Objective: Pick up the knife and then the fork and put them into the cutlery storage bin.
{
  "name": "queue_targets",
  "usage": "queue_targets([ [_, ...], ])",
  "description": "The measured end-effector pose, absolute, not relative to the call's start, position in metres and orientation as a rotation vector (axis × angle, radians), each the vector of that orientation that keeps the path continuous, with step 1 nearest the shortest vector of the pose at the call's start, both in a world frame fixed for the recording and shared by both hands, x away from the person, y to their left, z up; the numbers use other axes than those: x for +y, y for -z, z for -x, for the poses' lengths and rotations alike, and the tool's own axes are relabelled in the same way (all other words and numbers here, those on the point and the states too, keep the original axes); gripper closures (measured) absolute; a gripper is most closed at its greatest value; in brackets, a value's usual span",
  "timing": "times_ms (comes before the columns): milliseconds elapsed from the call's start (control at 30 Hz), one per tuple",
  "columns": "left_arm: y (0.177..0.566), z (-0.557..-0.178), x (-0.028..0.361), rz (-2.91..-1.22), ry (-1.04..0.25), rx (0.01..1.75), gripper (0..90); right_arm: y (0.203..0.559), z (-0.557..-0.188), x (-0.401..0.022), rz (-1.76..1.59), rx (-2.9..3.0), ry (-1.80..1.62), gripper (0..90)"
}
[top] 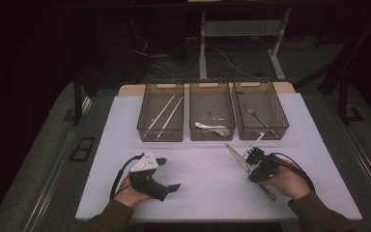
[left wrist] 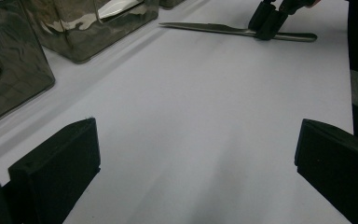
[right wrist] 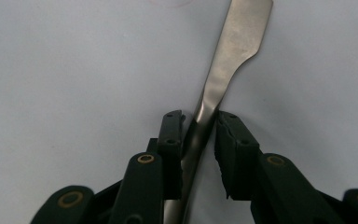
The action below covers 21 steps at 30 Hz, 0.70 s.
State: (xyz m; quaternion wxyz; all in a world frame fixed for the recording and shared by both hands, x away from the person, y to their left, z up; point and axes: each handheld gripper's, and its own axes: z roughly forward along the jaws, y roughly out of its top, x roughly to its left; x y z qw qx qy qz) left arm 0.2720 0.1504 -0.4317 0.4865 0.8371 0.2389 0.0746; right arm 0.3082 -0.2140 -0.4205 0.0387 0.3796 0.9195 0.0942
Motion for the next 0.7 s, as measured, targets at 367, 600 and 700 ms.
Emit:
queue_targets([
  [367, 0.431, -0.272, 0.151, -2.034, -0.185, 0.580, 0.0, 0.420, -0.311, -0.213, -1.128, 2.851, -0.280, 79.6],
  [600, 0.431, -0.272, 0.151, -2.033, -0.185, 0.575, 0.0, 0.421, -0.314, -0.227, -1.131, 2.887, -0.421, 79.7],
  [700, 0.431, -0.272, 0.152, -2.035, -0.185, 0.575, 0.0, 0.422, -0.314, -0.234, -1.134, 2.889, -0.489, 79.7],
])
